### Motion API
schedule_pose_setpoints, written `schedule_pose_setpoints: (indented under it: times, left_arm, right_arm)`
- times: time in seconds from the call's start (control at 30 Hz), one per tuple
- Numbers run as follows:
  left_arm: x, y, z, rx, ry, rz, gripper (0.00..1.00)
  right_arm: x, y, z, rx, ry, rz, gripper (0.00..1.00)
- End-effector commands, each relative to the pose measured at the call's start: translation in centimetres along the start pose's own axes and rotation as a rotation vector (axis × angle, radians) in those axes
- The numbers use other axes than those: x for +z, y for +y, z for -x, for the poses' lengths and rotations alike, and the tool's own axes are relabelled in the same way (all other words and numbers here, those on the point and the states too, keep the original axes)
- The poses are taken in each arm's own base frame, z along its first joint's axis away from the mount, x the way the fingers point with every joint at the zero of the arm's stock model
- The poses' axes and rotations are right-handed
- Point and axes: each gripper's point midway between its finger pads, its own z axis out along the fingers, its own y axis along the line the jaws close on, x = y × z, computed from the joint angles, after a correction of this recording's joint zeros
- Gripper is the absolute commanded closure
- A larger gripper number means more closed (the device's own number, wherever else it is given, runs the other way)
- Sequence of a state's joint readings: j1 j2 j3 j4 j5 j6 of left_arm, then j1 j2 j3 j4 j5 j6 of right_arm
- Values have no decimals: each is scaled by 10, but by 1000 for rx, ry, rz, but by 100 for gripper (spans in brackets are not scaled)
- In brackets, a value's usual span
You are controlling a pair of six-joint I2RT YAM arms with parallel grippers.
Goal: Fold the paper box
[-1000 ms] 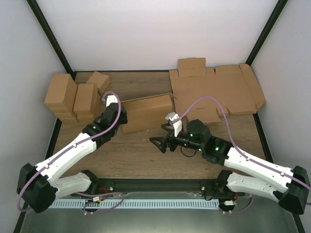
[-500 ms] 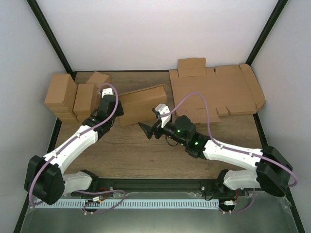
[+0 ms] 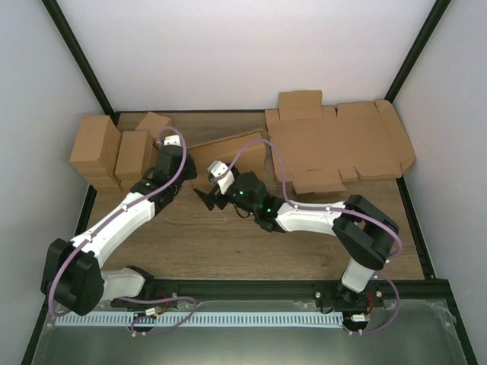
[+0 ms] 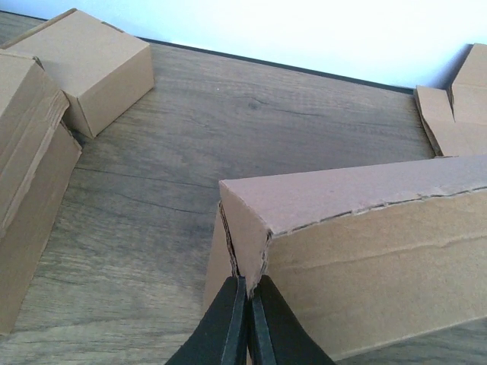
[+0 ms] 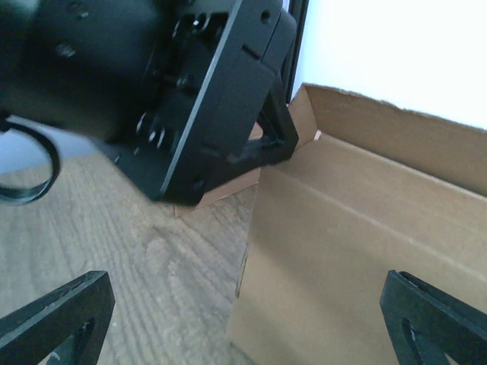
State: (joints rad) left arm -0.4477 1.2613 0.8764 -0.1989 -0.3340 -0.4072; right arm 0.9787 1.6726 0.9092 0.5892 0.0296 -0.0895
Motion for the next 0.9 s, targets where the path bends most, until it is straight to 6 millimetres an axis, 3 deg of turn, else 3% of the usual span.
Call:
schedule_pose_setpoints:
  times: [0.0,0.1,0.27,0.53,0.87]
  left_arm:
    - [-2,-9,12,-13,-21,-40,96]
    - [-4,-9,12,-12,-16,-44,96]
    - [-7,-10,11,-8,-12,-51,96]
    - [-15,-8,6,-1,13,-61,96]
    - [-26,-5,-1,-2,33,-79,96]
  right_arm:
    - [13,-7,21,5,-28,-45,0]
    - [-7,-5,38,13,-113,-25,0]
    - [-7,-7,31,0,-79,-37,0]
    - [-29,-12,31,-2,-69,-59,0]
    - [-14,-6,25,5,-59,-23,0]
